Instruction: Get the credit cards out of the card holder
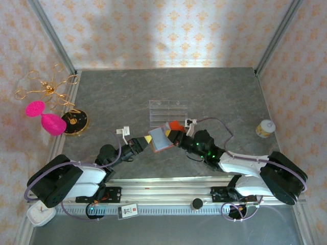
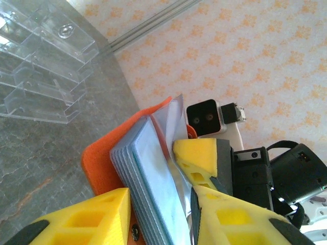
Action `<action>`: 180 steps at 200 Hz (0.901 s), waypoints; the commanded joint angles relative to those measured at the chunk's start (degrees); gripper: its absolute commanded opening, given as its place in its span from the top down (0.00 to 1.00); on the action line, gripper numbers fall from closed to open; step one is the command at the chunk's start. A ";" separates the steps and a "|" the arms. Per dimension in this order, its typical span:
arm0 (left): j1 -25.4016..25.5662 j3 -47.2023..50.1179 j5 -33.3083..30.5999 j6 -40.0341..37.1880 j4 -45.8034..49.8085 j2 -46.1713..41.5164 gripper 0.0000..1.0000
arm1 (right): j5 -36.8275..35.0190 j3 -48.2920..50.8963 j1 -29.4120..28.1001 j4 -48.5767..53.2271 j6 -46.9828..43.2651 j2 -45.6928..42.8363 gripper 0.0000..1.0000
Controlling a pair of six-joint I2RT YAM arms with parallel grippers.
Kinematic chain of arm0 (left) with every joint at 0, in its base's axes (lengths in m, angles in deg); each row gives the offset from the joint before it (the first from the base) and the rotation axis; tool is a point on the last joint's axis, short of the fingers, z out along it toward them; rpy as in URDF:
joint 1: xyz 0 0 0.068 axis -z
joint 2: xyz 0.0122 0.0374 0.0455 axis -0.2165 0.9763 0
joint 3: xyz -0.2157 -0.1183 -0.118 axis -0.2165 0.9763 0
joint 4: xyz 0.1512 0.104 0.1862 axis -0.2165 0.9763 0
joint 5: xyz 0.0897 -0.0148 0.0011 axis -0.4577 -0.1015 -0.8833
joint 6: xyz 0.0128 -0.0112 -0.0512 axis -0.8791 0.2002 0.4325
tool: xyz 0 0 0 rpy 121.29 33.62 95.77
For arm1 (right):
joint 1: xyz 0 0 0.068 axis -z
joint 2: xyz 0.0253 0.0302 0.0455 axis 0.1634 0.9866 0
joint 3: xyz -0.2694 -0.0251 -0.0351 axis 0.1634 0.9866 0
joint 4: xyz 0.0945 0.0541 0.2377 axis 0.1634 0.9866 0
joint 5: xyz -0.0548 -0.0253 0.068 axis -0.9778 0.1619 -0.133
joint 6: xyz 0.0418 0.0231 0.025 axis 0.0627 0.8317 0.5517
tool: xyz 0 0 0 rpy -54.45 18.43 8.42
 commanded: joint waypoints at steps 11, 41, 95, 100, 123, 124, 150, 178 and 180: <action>-0.30 2.99 -0.02 0.28 -3.32 -0.54 0.65 | 0.46 -0.76 0.21 -6.50 2.94 -2.18 1.00; -0.30 2.99 0.41 0.66 -4.72 -0.43 0.65 | 0.08 -1.05 0.22 -5.17 2.60 -3.76 1.00; -0.39 3.06 0.07 1.52 -5.80 -2.22 0.57 | -1.00 -1.36 0.21 -3.69 1.97 -4.52 1.00; -0.39 3.08 -0.14 1.46 -5.03 -3.17 0.58 | -1.27 -1.31 0.22 -3.24 1.96 -4.71 1.00; -0.39 2.50 -1.79 -1.11 4.52 -9.89 0.57 | -2.50 -0.70 0.28 -2.35 1.61 -5.92 1.00; -0.39 2.48 -1.88 -1.30 5.04 -10.21 0.57 | -2.53 -0.66 0.29 -2.35 1.65 -5.94 1.00; -0.39 1.86 -4.03 -4.84 15.97 -18.59 0.47 | -2.51 -0.91 0.21 -2.13 1.18 -6.75 1.00; -0.39 1.90 -4.69 -6.31 20.18 -22.85 0.44 | -0.35 -1.65 0.21 -4.17 1.33 -6.27 1.00; -0.41 1.87 -4.58 -6.32 20.14 -22.84 0.43 | -0.18 -1.66 0.21 -4.48 1.38 -6.20 1.00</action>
